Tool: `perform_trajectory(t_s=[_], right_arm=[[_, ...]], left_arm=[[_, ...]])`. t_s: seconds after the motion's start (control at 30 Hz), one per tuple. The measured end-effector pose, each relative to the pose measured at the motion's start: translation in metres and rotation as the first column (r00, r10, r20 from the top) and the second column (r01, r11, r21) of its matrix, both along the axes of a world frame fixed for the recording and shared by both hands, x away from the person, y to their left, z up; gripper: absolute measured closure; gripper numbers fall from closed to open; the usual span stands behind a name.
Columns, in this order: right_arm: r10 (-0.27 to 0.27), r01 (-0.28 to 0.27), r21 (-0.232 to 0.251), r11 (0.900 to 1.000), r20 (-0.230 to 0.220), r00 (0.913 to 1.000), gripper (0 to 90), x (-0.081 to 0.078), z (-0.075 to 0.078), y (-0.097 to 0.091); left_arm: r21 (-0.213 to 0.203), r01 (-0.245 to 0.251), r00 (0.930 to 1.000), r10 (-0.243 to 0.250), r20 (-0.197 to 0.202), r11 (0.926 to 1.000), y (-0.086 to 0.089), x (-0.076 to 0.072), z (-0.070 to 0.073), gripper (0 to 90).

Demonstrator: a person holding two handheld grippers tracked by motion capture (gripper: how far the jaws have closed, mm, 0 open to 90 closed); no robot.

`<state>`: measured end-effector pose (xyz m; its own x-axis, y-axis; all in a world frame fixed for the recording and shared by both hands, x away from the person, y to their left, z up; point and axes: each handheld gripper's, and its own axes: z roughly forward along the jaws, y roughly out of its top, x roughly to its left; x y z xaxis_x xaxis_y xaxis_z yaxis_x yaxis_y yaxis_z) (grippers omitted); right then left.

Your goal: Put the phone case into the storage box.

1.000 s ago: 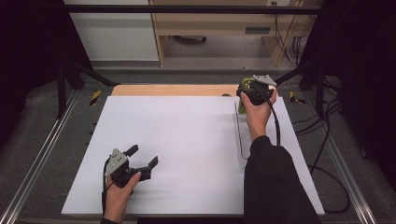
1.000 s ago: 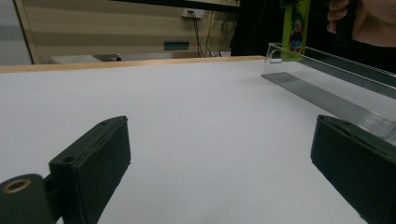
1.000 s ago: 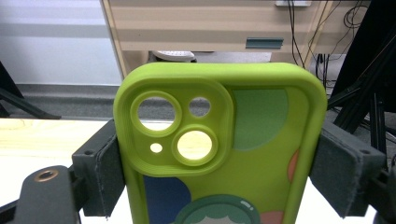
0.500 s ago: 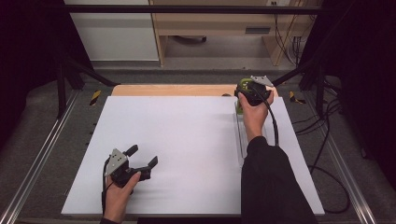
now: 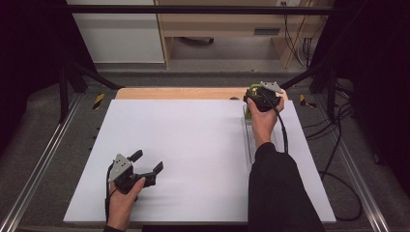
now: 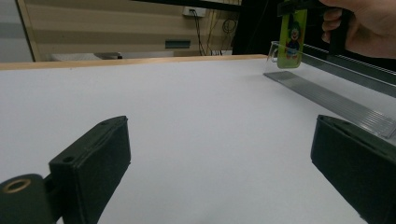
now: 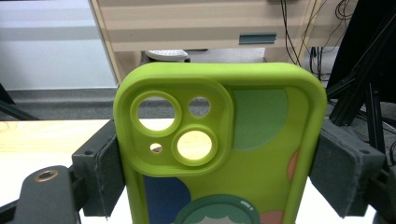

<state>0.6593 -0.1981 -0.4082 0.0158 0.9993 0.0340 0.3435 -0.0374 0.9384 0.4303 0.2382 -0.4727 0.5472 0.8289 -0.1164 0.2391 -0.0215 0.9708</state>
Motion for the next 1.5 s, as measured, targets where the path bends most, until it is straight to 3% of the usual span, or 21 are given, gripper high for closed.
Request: perform_trajectory(t_s=[0.7,1.5], right_arm=[[0.003,-0.003,0.015,0.9999,0.023,0.9997,16.5,0.002,-0.01,0.0],[0.01,-0.01,-0.004,0.9999,0.037,0.9993,16.5,0.002,-0.014,0.001]], left_arm=[[0.003,-0.001,1.0,0.001,-0.006,1.0,-0.001,0.0,0.0,4.6],[0.013,-0.002,1.0,0.002,-0.005,0.9999,-0.001,0.0,0.0,4.9]])
